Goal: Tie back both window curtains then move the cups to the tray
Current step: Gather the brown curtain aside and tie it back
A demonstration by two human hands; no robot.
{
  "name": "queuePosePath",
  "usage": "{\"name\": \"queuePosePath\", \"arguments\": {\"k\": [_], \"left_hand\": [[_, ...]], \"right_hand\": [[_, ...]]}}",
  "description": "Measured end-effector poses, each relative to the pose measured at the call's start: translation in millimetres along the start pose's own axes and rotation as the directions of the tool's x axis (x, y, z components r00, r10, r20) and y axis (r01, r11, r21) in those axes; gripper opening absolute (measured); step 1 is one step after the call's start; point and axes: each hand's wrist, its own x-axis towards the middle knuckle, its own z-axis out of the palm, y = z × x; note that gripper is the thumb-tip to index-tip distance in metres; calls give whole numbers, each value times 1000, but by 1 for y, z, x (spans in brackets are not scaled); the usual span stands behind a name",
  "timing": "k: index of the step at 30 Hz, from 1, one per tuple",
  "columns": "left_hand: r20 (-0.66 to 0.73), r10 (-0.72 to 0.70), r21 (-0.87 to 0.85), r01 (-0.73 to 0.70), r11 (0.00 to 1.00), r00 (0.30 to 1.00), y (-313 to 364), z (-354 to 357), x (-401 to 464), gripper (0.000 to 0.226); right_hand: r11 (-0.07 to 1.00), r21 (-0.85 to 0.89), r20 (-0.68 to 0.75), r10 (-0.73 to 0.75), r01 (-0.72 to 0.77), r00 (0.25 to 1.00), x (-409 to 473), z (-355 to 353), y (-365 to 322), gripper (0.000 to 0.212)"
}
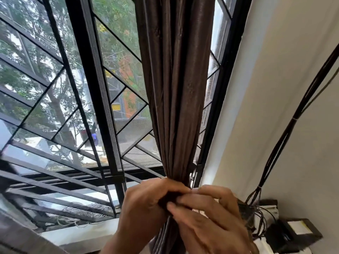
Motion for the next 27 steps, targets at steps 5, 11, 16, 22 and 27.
{"name": "queuePosePath", "arguments": {"k": [5,11,16,22,27], "left_hand": [[-15,-294,-167,287,943,956,-5,2,-4,36],[85,-324,-130,333,934,942,-3,-6,2,49],[87,-343,-207,354,912,935,-6,-10,0,51],[125,-339,-313,361,878,933,-1,-16,-5,28],[-58,-250,-25,249,968,967,-2,-22,-8,30]], "right_hand": [[963,132,-17,238,-234,971,-2,-9,-1,47],[999,54,88,-2,-3,996,27,-21,-4,21],[996,70,185,45,-59,982,42,-13,0,44],[996,32,183,-84,80,980,51,-12,14,21],[953,-78,339,-250,292,907,64,0,19,17]]}}
